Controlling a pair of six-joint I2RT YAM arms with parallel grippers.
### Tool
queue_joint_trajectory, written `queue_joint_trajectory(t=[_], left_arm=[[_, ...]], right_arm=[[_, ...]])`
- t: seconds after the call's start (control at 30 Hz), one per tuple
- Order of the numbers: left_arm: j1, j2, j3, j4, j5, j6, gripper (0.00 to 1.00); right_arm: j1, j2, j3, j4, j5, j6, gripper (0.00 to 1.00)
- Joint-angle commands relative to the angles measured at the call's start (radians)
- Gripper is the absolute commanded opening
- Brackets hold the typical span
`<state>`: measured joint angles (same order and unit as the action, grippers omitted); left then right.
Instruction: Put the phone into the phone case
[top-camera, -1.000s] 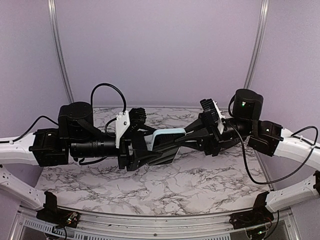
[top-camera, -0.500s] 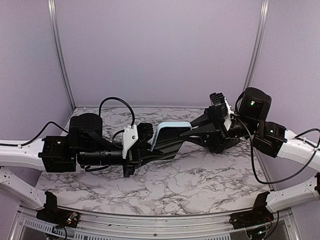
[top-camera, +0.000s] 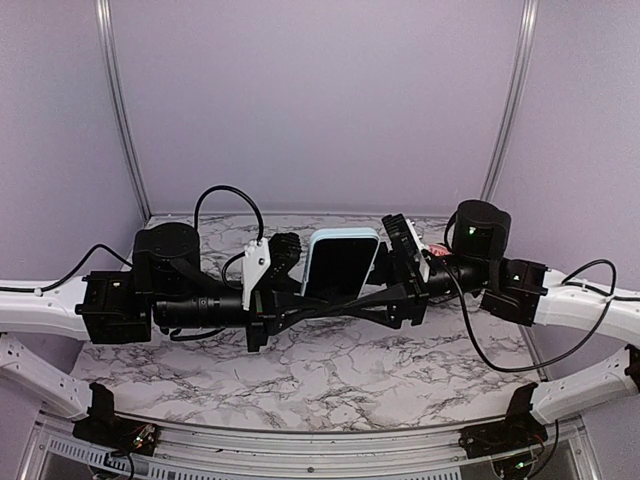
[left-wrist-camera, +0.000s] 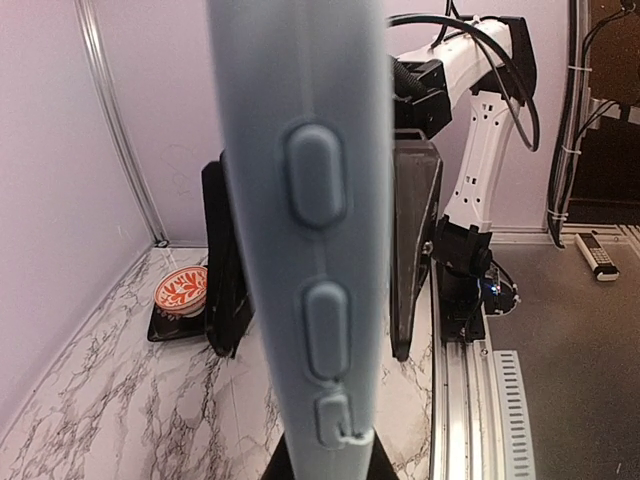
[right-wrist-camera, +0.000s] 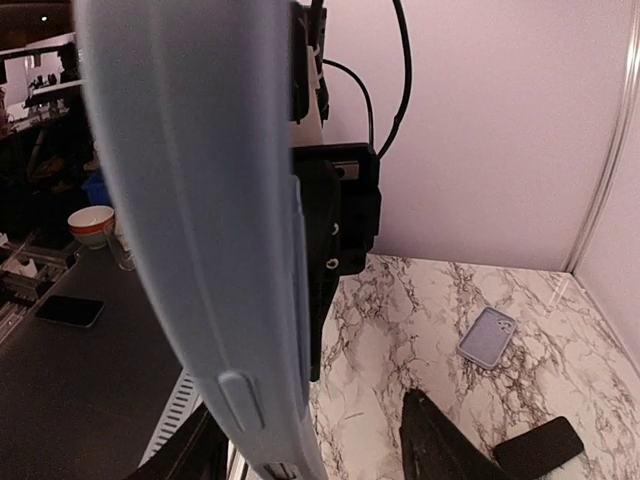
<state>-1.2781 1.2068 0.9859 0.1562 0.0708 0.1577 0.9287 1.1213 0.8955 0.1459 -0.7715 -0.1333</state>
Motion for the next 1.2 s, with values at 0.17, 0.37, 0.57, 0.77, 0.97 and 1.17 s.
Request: queue_joint_trajectory(t=[0.17, 0.37, 0.57, 0.77, 0.97, 1.17], left_arm=[[0.002, -0.034, 0.051, 0.126, 0.035, -0.033, 0.0], [0.002, -0.046, 0.043, 0.131, 0.034, -0.034, 0.0], [0.002, -0.05, 0.042, 0.132, 0.05, -0.034, 0.0], [0.002, -0.043, 0.039, 0.132, 0.05, -0.037, 0.0], [0.002, -0.048, 0.028, 0.132, 0.042, -0.034, 0.0], [0.003, -0.042, 0.004, 0.131, 0.025, -0.033, 0.0]], right_arm=[[0.007, 0.051, -0.013, 0.061, -0.033, 0.033, 0.11], [0.007, 0.031, -0.014, 0.026, -0.009, 0.007, 0.0], [0.007, 0.007, -0.026, -0.029, 0.022, -0.033, 0.47], [0.006, 0.01, -0.018, -0.015, -0.005, -0.026, 0.0], [0.007, -0.011, -0.01, -0.047, 0.035, -0.04, 0.19], [0.005, -0.071, 0.028, -0.115, 0.098, -0.066, 0.66]])
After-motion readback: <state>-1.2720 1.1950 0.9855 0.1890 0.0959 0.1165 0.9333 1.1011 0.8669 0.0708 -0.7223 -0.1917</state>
